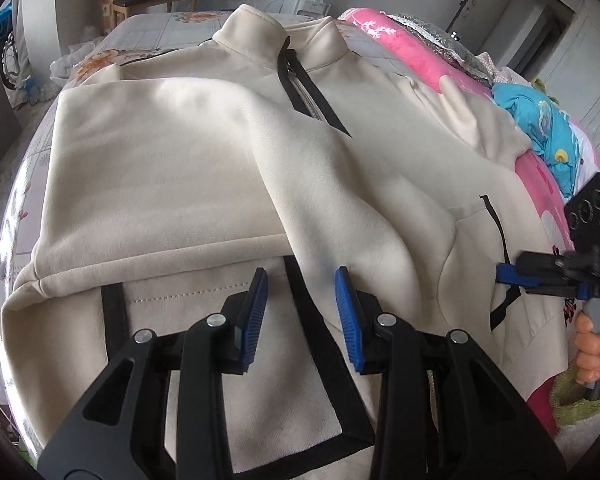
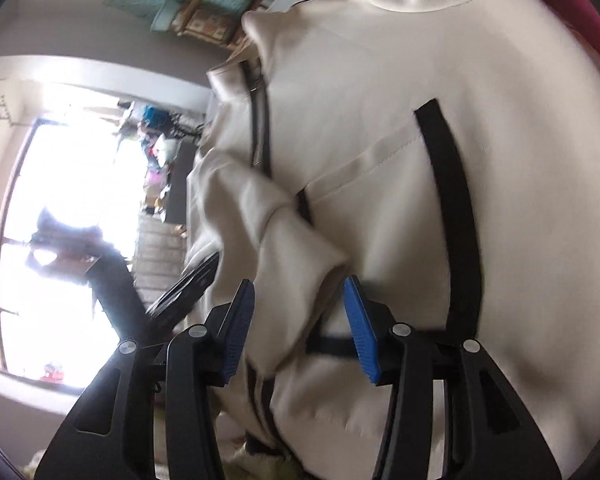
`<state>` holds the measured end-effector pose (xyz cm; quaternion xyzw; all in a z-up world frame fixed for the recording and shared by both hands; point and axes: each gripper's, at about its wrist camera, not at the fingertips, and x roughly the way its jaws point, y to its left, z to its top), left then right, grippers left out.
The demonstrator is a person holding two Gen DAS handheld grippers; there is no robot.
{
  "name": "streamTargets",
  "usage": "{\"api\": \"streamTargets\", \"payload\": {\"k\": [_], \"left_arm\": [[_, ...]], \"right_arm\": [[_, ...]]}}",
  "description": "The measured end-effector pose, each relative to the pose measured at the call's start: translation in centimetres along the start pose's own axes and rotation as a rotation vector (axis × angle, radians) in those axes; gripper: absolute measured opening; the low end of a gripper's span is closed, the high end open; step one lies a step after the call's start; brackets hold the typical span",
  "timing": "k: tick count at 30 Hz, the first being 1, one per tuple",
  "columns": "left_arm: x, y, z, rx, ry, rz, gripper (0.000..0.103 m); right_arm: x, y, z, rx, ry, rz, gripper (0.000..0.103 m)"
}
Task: Fold large clothes
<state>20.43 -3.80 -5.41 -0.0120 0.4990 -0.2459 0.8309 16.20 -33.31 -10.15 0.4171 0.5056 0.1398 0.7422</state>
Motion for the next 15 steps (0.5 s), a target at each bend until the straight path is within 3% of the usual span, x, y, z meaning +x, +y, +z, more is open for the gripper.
{"api": "streamTargets", "payload": {"k": [10,12,14,15], "left_arm": [[0.0,0.2,-0.3,0.008,-0.028,-0.005,0.033],[-0.1,0.3,-0.3,0.008,-0.032,-0.008,0.033],[-0.2,0.5,-0.3,0.003,-0.032,-0.022,0.034],[-0.5,0.8,-0.3,-0.007,-0.035,-0.033,0.034]], "right_arm": [[0.4,2.0,-1.8,-0.091,-0.072,-0.125,0.044],[0.9,2.7,-2.1,-0.134,-0.084,-0.192,0.026],[1.3,2.9,-2.1,-0.150,-0.059,-0.190,0.008],[1.3,3.4,-2.0,-0.164,-0.061,-0.206,0.008]]}}
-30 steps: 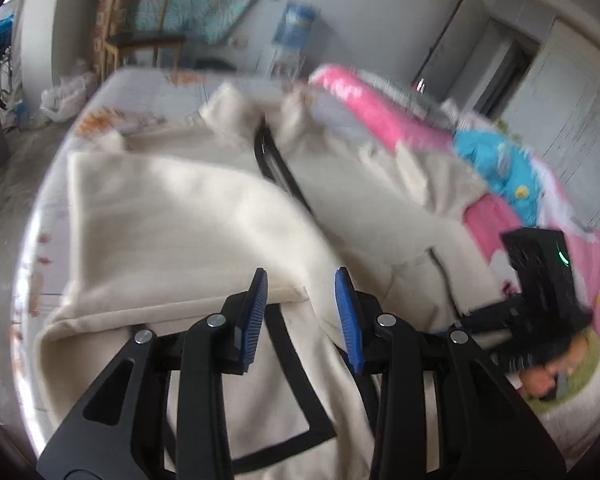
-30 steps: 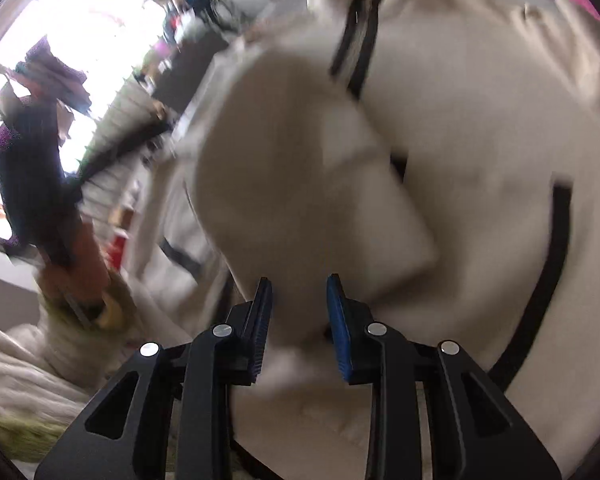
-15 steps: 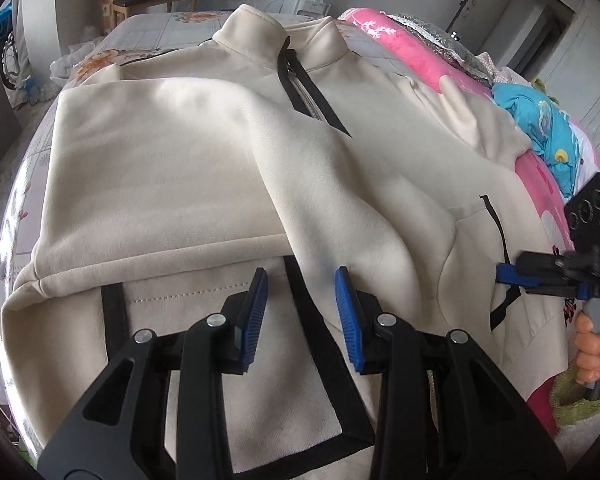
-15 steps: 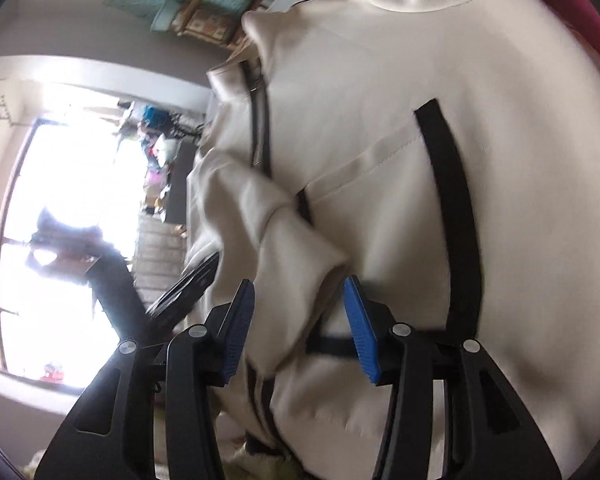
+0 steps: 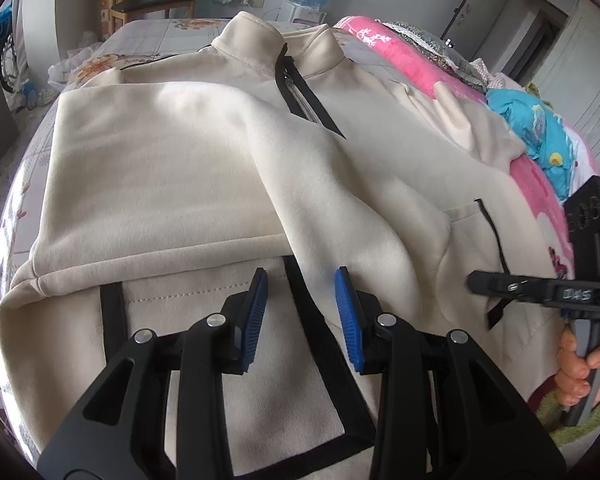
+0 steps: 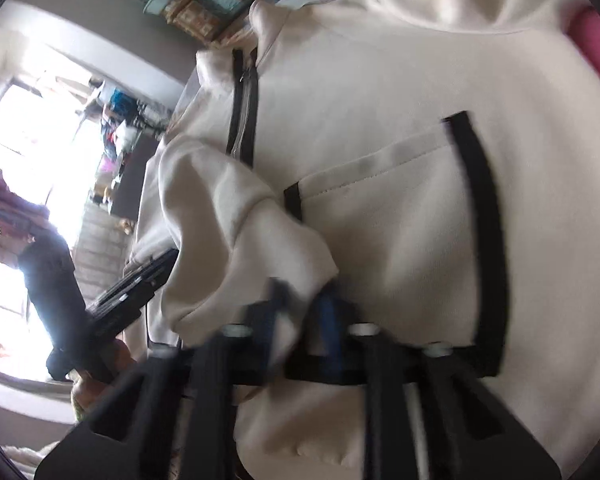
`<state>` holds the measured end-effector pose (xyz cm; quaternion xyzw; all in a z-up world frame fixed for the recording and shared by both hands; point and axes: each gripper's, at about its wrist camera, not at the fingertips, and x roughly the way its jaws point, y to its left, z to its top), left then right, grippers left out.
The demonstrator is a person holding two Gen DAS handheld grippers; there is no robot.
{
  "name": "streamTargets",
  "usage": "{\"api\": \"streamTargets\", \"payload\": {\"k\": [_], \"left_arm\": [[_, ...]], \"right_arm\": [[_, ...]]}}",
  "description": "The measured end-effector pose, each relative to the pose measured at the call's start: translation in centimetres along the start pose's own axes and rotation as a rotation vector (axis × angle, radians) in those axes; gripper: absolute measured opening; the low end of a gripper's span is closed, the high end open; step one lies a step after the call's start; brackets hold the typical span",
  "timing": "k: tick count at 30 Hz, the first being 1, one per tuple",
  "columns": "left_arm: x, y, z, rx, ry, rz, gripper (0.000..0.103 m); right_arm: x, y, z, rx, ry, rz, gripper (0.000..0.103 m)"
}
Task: Fold large clothes
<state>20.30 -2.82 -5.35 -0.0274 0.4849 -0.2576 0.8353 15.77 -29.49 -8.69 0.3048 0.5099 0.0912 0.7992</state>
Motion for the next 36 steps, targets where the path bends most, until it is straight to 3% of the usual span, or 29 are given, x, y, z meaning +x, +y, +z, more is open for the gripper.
{"api": "streamTargets", "payload": {"k": [3,4,6,9,12,14,19,23,25,28,30,31,33,36], "left_arm": [[-2.6,1.0,-0.2,-0.008,-0.081,-0.027,0.035],[-3.4,1.3,-0.4,-0.004,-0.104,-0.026,0.039],[-5.0,2.3,-0.7,0.006,-0.146,0.018,0.042],[-5.4,3.9,-1.4,-0.006,-0.126,0.139,0.042],[-5.3,6.1,-2.3,-0.057,-0.090,0.201,0.042],[-5.4,6.9,-2.8,-0.077,-0.082,0.217,0.042],[-5.4,8.0,-3.3,-0.081,-0.074,0.266,0.042],[-4.9,8.3,-3.3,-0.094,-0.063,0.298,0.042],[-4.9,8.0,-3.2,-0.089,-0.064,0.322,0.042],[-5.1,7.7,-3.0,-0.068,-0.066,0.372,0.042],[-5.4,7.7,-2.9,-0.067,-0.068,0.380,0.042],[-5.4,7.7,-2.8,-0.066,-0.065,0.387,0.042],[-4.9,7.7,-2.7,-0.059,-0.047,0.412,0.042],[-4.2,7.6,-2.8,-0.041,-0.036,0.456,0.042]], "right_arm": [[-1.6,2.5,2.1,-0.107,-0.060,-0.041,0.007],[-2.5,3.4,3.1,-0.146,-0.088,-0.051,0.007],[-4.9,5.7,6.0,-0.236,-0.175,-0.088,0.007],[-6.5,6.8,10.2,-0.310,-0.267,-0.194,0.007],[-5.7,4.7,14.5,-0.265,-0.239,-0.263,0.007],[-5.3,3.9,16.2,-0.254,-0.227,-0.262,0.007],[-4.5,3.5,18.1,-0.261,-0.235,-0.235,0.007],[-1.1,0.7,19.6,-0.231,-0.153,-0.315,0.008],[-0.1,-0.9,19.7,-0.202,-0.109,-0.348,0.011],[-1.9,-2.0,19.0,-0.142,-0.148,-0.258,0.015],[-3.2,-2.3,18.1,-0.134,-0.174,-0.197,0.039],[-3.5,-2.3,17.8,-0.142,-0.174,-0.187,0.041],[-2.7,-2.2,17.2,-0.182,-0.125,-0.210,0.042],[-0.3,-1.9,16.9,-0.248,-0.068,-0.323,0.042]]}}
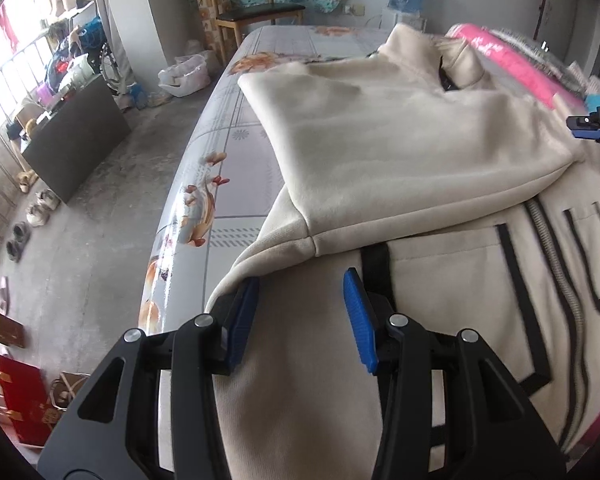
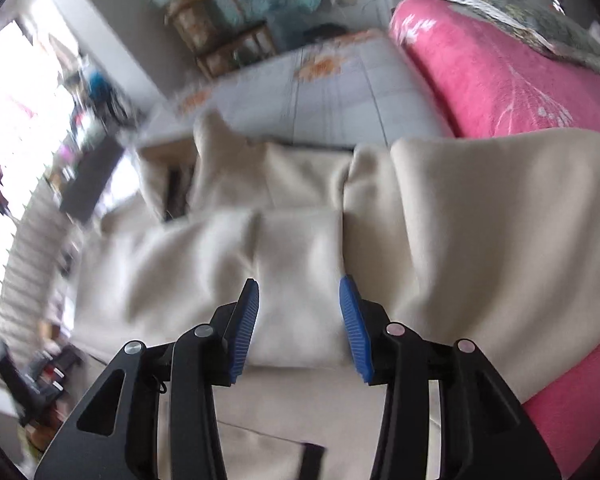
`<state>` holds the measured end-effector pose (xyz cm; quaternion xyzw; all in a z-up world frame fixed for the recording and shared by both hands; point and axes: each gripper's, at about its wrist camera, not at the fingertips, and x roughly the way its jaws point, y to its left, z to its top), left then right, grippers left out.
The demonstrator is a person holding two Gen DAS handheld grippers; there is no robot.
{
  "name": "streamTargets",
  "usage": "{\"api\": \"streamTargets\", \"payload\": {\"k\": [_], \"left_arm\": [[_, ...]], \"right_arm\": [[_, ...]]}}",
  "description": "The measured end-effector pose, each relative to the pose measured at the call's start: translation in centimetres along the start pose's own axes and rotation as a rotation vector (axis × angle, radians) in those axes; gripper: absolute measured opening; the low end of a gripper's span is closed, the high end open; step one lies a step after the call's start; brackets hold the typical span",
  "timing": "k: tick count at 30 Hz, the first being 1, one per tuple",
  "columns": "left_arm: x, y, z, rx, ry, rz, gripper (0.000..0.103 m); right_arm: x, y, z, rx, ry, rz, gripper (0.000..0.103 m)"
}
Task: Fold large clothes
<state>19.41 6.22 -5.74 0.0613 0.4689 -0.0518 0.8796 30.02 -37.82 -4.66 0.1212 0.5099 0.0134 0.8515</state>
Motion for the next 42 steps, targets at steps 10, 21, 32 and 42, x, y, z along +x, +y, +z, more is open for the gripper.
{"api": "streamTargets", "payload": {"k": [10,21,32,42], "left_arm": [[0.0,-0.1,0.2,-0.030,-0.003,0.021,0.040],[-3.1,1.5,0.4,-0.048,-0.018,-0.071,0.041],[0.6,0.0,10.4,-0.094,0.044,-0.297,0.041],[9.6,2.1,15.2,-0.200,0.078,-0.154,0.038]], "right_arm": [[0.1,1.8,1.3,-0.085,-0.099,-0.056,0.003],[-1.2,1.1,-0.3,-0.080,-0.149,-0.041,0.032],[3.9,8.7,-0.1,-0.308,-0.069,0.033,0.043],[4.1,5.2,0.5,-0.216,-0.063,0.007,0.014]]}}
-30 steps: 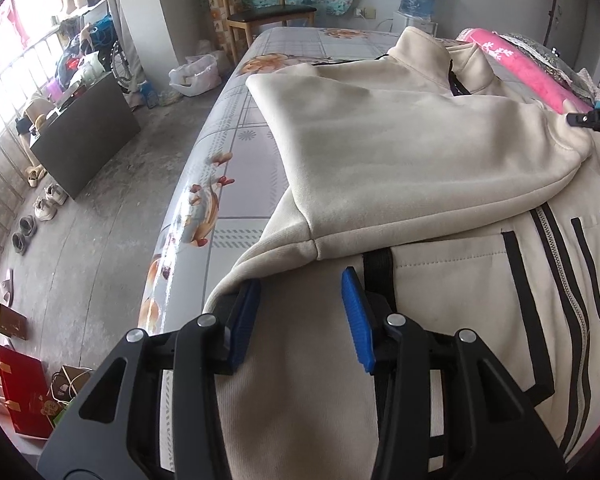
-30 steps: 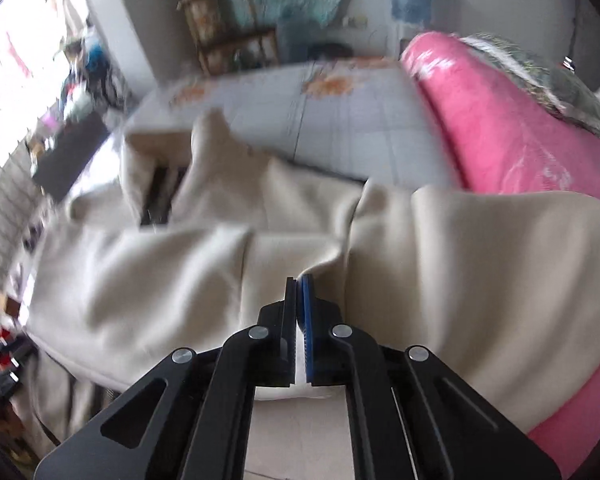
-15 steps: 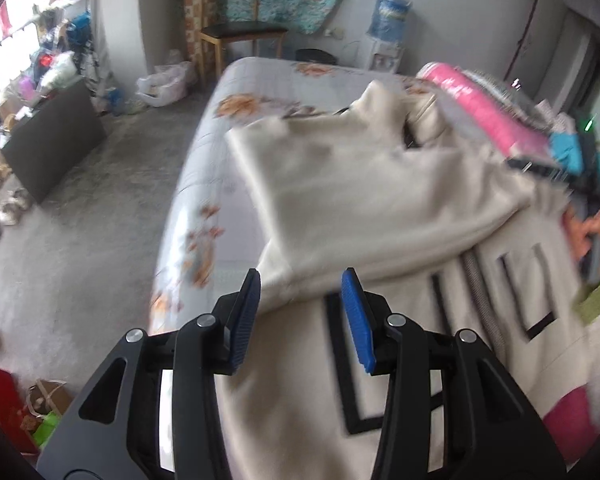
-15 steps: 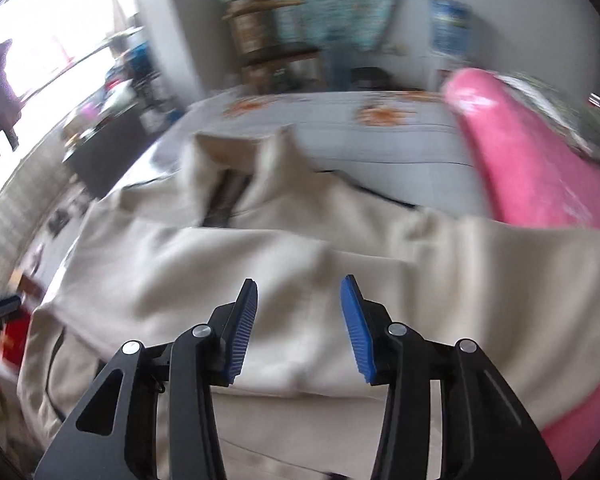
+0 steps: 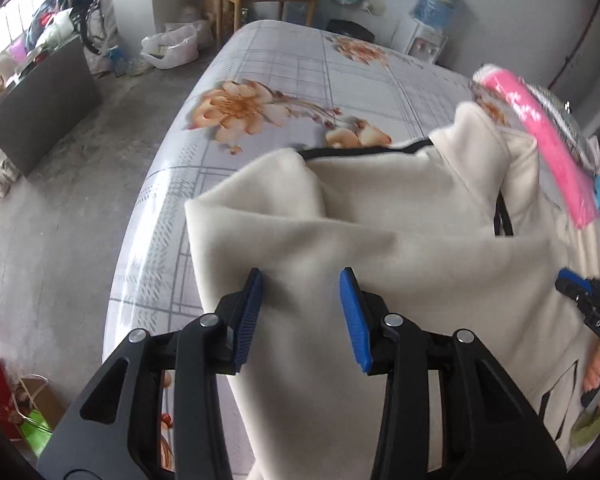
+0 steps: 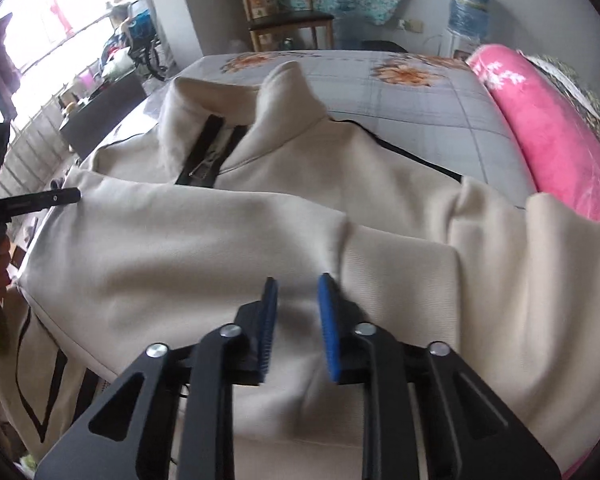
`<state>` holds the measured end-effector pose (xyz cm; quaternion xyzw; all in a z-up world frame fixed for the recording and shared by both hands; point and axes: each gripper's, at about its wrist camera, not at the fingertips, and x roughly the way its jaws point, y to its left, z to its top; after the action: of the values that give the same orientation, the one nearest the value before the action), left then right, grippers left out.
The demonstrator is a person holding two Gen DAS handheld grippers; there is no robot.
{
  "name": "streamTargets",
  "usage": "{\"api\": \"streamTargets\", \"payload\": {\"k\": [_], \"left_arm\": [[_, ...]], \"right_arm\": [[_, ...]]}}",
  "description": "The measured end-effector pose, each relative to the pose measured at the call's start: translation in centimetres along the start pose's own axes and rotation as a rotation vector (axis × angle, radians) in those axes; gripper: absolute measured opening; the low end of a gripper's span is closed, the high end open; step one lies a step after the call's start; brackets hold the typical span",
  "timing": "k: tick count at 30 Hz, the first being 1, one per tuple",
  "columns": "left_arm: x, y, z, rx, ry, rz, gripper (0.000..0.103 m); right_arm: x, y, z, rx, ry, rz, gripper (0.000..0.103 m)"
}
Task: Fold large clothes
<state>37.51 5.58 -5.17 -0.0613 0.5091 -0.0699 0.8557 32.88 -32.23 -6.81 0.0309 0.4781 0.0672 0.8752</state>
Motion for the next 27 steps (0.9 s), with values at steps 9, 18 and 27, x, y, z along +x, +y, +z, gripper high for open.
{"api": "streamTargets", "payload": {"k": [9,18,27], "left_arm": [[-4.2,-0.1,-1.6,-0.006,-0.084,0.012,0.042],[-9.0,-6.9,-5.1,0.162,-0.074,-0.064,0.068],[-4.0,-14.5,-9.6,0.307,-0.005,0.005,0.075]], "right_arm": [[-1.4,2.9,-1.5,-0.079,-0.011,-0.046,0.041],[-6.2,3.1,-3.5,-0.039,-0.017,-0.101,0.059],[-11.7,-1.7,-10.1,0.165,-0.018,-0.103,0.071]]}}
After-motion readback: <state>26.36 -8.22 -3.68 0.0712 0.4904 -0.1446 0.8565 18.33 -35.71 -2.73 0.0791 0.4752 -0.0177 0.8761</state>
